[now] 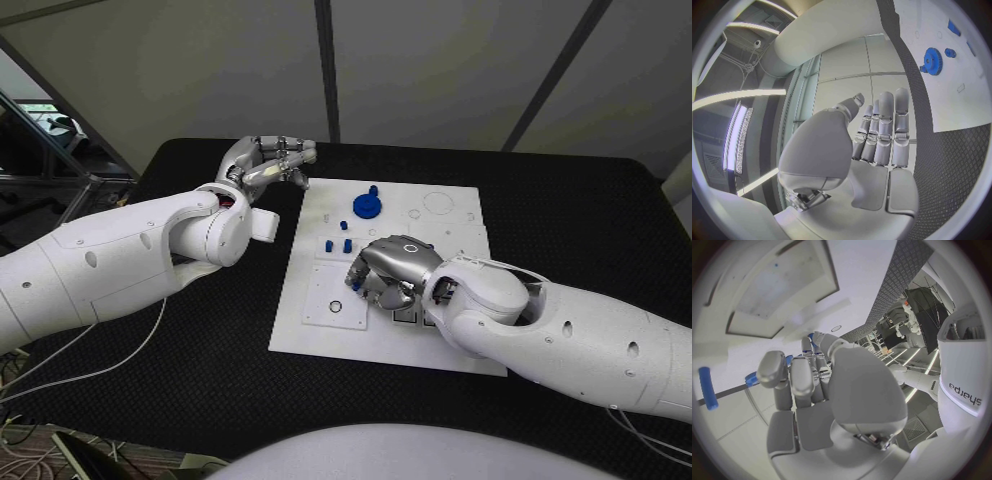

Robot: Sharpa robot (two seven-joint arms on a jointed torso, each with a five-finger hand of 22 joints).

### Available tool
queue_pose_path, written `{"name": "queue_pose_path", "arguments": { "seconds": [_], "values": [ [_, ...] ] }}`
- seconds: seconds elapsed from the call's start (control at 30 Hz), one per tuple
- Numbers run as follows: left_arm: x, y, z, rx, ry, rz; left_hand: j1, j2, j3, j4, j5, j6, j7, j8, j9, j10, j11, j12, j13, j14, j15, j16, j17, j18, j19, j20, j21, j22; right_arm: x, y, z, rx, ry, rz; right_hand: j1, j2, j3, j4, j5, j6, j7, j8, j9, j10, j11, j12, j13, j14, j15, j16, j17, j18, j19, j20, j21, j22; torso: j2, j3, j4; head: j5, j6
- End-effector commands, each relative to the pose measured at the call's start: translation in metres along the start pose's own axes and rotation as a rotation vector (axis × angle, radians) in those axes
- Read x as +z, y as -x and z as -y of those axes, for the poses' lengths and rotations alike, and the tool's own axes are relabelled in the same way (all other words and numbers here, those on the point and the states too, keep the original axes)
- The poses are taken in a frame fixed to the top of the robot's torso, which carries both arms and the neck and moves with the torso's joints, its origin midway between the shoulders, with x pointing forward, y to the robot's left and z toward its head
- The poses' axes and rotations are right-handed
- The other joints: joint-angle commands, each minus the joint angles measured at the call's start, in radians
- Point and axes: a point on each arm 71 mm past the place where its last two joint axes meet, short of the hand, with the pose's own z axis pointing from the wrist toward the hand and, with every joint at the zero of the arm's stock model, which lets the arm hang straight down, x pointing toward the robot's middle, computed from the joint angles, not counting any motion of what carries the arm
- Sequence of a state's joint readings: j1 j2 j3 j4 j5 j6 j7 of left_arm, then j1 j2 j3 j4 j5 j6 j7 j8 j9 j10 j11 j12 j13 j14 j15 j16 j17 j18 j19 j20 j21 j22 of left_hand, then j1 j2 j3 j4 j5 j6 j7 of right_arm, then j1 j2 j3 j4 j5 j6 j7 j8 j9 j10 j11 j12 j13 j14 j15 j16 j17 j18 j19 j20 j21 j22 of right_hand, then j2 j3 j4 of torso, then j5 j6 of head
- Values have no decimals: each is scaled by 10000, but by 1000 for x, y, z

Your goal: Assemble the parts on the task board

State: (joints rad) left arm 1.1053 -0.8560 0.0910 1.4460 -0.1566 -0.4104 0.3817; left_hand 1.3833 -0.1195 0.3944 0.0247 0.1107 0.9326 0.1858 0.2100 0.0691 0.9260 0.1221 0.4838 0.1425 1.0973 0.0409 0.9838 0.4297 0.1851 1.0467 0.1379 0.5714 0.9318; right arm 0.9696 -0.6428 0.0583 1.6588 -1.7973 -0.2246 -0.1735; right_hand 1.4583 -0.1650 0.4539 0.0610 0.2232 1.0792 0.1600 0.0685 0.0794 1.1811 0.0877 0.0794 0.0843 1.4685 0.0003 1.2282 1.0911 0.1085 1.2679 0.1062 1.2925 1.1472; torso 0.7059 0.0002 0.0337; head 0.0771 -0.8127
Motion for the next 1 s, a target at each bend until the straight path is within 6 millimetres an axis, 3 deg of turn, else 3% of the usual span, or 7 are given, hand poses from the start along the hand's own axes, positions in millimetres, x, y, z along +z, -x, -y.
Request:
{"name": "queue_pose_path", "arguments": {
  "seconds": [0.03, 0.23, 0.43, 0.6, 0.77, 0.9, 1.0],
  "values": [
    [1, -1, 1, -68, -31, -110, 13, 60, -68, 18, -9, -33, 32, 41, -9, -59, -7, 68, 13, -71, 24, -50, -16, -19, 62, 39, -64, -8, 0, -2, -1, -85, 50, -197, -275, -144, -142, 63, -146, -313, -9, -65, -59, -457, 98, -153, -118, 292, 107, -35, -53, -49, -200, 70, -175, -230, 5, 5, -10, -15, 10],
    [1, -1, 1, -70, -24, -116, 13, 60, -68, 18, -9, -33, 32, 41, -9, -59, -7, 68, 13, -71, 24, -50, -16, -19, 62, 39, -64, -8, -2, 0, 1, -57, -68, 124, -348, -215, -351, 11, -174, -704, -25, -39, -88, -1197, 191, -89, -183, 151, 180, -272, -444, 63, -562, 168, -558, -710, -5, 7, -4, -36, 25],
    [1, 0, 1, -68, -17, -114, 13, 60, -68, 18, -9, -33, 32, 41, -9, -59, -7, 68, 13, -71, 24, -50, -16, -19, 62, 39, -64, -8, -6, 6, 1, 26, -1, 787, -360, -177, -433, 0, -69, -754, -7, -15, -74, -1326, 206, 5, -168, 87, 193, -383, -631, 103, -697, 189, -707, -898, -12, 28, -24, -49, 53],
    [1, 0, 1, -61, -7, -102, 13, 60, -68, 18, -9, -33, 32, 41, -9, -59, -7, 68, 13, -71, 24, -50, -16, -19, 62, 39, -64, -8, -16, 12, 1, 84, 52, 1228, -343, -167, -460, -19, -16, -760, 12, -4, -66, -1388, 217, 49, -165, 42, 201, -455, -739, 127, -782, 196, -795, -1008, -18, 20, -24, -92, 95],
    [1, 2, 0, -54, 7, -95, 13, 60, -68, 18, -9, -33, 32, 41, -9, -59, -7, 68, 13, -71, 24, -50, -16, -19, 62, 39, -64, -8, -29, 20, 3, 117, -93, 1426, -337, -134, -461, -16, -2, -737, 13, 14, -57, -1384, 216, 91, -158, 39, 202, -441, -727, 129, -788, 199, -807, -1018, -15, 13, -28, -229, 216],
    [0, 3, 0, -48, 25, -91, 37, 86, -77, 10, -8, -43, 36, 47, -9, -76, -3, 81, 15, -78, 26, -53, -22, -20, 69, 39, -78, -20, -34, 42, 14, 201, -741, 1560, -365, -130, -501, 3, -41, -736, 8, 19, -50, -1414, 218, 170, -153, -6, 208, -505, -833, 163, -915, 208, -933, -1177, -20, 27, -50, -346, 294],
    [0, 2, 0, -59, 29, -122, 37, 86, -77, 10, -8, -43, 36, 47, -9, -76, -3, 81, 15, -78, 26, -53, -22, -20, 69, 39, -78, -20, -38, 58, 26, 90, -1146, 1519, -422, -181, -608, 27, -138, -810, -54, -7, -56, -1493, 211, 244, -153, -2, 213, -438, -774, 157, -900, 214, -931, -1153, -26, 3, -35, -439, 350]
  ]
}}
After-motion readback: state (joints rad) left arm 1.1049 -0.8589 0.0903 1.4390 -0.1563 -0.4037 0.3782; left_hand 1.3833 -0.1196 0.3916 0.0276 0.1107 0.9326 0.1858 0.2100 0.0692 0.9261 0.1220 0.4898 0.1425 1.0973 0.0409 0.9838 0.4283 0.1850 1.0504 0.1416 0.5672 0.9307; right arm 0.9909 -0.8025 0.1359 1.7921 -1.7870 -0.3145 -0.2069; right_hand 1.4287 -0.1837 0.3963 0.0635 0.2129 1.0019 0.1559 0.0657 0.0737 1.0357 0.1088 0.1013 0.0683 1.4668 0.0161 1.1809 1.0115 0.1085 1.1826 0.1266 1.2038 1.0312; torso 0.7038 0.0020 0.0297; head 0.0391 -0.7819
